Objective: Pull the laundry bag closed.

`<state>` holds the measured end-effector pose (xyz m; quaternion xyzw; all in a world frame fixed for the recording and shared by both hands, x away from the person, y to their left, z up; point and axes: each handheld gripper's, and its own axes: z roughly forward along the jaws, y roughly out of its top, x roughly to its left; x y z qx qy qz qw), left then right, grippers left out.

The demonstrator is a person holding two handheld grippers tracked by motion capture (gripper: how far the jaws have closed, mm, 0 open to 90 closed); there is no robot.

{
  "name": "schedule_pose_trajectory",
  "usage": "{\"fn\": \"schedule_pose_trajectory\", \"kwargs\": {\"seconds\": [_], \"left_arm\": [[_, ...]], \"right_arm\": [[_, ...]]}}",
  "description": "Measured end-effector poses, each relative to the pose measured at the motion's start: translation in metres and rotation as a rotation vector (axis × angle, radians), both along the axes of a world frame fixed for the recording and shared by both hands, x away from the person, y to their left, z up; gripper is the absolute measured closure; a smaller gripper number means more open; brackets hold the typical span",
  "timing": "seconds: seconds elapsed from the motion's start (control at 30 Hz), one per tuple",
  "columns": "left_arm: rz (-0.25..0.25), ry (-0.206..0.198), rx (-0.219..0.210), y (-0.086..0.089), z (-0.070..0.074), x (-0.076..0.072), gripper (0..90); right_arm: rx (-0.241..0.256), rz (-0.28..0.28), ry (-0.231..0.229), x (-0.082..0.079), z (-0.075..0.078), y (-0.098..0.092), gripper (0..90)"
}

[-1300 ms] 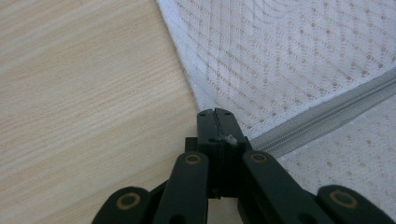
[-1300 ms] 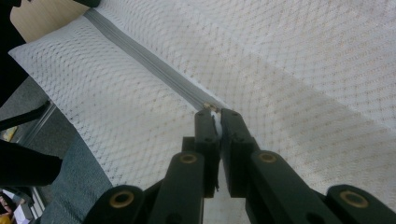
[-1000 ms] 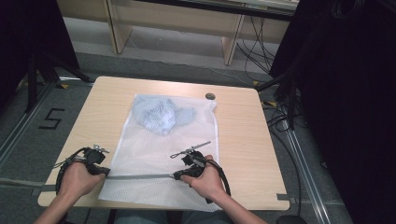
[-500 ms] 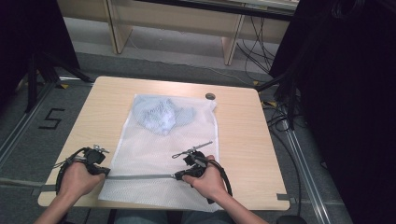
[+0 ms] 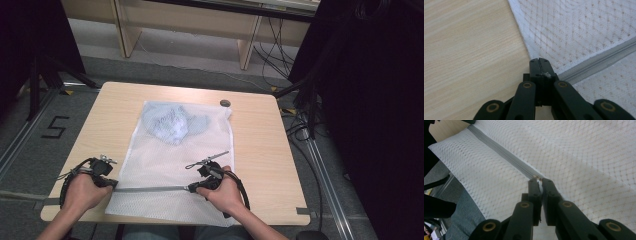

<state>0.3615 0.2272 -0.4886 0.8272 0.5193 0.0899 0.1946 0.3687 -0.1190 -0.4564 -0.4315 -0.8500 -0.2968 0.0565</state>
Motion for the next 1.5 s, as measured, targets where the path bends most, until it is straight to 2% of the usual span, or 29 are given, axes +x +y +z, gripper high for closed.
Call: {"fn": "schedule_pose_trajectory", "kwargs": {"seconds": [0.1,0.2,0.4,0.43,0.53,0.57,0.6,0.63,0.67,0.73,0.97,1.0,1.07,1.13,1.2,1.27,1.3,1.37,1.4,1.43,1.5], "left_arm": [[0.0,0.0,0.002,0.0,0.0,0.0,90.0],[0.002,-0.001,-0.001,0.0,0.0,-0.001,90.0],[-0.003,-0.002,0.001,0.0,0.0,0.0,90.0],[-0.005,-0.002,0.003,0.0,0.0,0.0,90.0],[0.014,-0.005,-0.011,-0.001,-0.001,-0.001,90.0],[0.012,-0.007,-0.011,-0.001,-0.001,-0.001,90.0],[-0.007,-0.003,0.005,0.0,0.0,0.0,90.0],[-0.004,-0.002,0.003,0.0,0.0,0.0,90.0],[0.008,-0.009,-0.008,-0.001,-0.001,-0.001,90.0],[0.012,-0.007,-0.01,-0.001,-0.001,-0.001,90.0],[0.012,-0.006,-0.009,-0.001,-0.001,-0.001,90.0],[0.004,-0.001,0.001,-0.001,0.0,-0.001,90.0],[0.013,-0.007,-0.008,-0.002,-0.001,-0.001,90.0],[0.001,-0.002,0.003,-0.001,0.0,-0.001,90.0],[0.009,0.002,-0.002,-0.001,0.0,-0.001,90.0],[0.013,0.003,-0.003,-0.002,0.0,-0.001,90.0],[0.014,0.003,-0.004,-0.001,0.0,-0.001,90.0],[0.01,-0.008,-0.006,-0.001,-0.001,-0.001,90.0],[0.013,-0.007,-0.008,-0.001,-0.001,-0.001,90.0],[0.015,-0.007,-0.009,-0.002,-0.001,-0.001,90.0],[0.001,0.0,0.003,-0.001,0.0,-0.001,90.0]], "right_arm": [[-0.002,0.011,0.002,0.0,-0.002,0.0,86.9],[-0.012,-0.004,0.018,-0.001,-0.003,0.0,86.9],[-0.008,0.004,0.009,-0.001,-0.003,-0.001,86.9],[-0.015,-0.003,0.021,-0.001,-0.002,0.0,86.9],[-0.034,0.016,0.006,-0.003,-0.002,-0.001,86.9],[-0.041,0.005,0.02,-0.004,-0.001,-0.001,86.9],[-0.033,0.009,0.018,-0.003,-0.001,-0.002,86.9],[-0.027,0.014,0.005,-0.003,-0.001,-0.002,86.9],[-0.028,0.01,0.019,-0.003,-0.001,-0.002,86.9],[-0.024,0.018,-0.001,-0.002,-0.001,-0.003,86.9],[-0.036,-0.013,0.016,-0.002,-0.001,-0.008,86.8],[-0.026,-0.003,0.011,-0.001,-0.002,-0.01,86.9],[-0.034,-0.019,0.028,-0.002,-0.001,-0.012,86.8],[-0.025,-0.01,0.015,-0.001,-0.002,-0.013,86.9],[-0.018,-0.014,0.016,-0.001,-0.002,-0.013,86.8],[-0.029,-0.021,0.026,-0.002,-0.001,-0.014,86.9],[-0.03,0.001,0.006,0.0,-0.002,-0.015,86.9],[-0.034,0.01,0.002,0.0,-0.002,-0.016,86.9],[-0.036,0.009,0.002,-0.001,-0.002,-0.017,86.8],[-0.047,-0.018,0.028,-0.002,-0.001,-0.017,86.8],[-0.041,-0.015,0.02,-0.001,-0.001,-0.019,86.8]]}}
